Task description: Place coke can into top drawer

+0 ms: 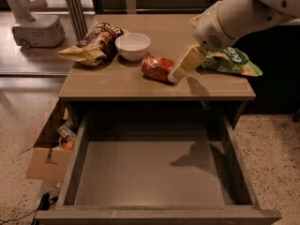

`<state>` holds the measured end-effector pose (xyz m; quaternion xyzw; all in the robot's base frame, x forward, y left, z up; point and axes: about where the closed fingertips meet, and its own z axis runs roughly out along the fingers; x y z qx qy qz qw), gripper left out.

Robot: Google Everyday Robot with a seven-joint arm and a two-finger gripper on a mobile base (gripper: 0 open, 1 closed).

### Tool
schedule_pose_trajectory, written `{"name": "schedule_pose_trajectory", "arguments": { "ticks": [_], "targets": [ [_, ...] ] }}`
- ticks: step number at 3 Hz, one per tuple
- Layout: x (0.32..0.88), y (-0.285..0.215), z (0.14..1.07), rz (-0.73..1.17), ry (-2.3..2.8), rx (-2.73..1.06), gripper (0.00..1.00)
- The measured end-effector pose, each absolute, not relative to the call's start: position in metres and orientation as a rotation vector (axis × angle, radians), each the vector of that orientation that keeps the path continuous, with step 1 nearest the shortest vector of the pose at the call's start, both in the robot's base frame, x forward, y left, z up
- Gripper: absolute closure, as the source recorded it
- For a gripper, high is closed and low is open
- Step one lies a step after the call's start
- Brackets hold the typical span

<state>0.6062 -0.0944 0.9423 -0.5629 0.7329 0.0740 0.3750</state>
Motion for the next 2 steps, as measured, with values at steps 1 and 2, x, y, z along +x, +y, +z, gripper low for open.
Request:
{"name": "schedule_pose_trajectory", "arguments": {
  "ticks": [1, 2],
  "targets": [
    [0.629, -0.078, 0.919, 0.236, 1.899, -1.447, 0.0],
    [0.642, -0.066, 0.897, 0.27, 1.93, -1.462, 0.0]
  ]
}}
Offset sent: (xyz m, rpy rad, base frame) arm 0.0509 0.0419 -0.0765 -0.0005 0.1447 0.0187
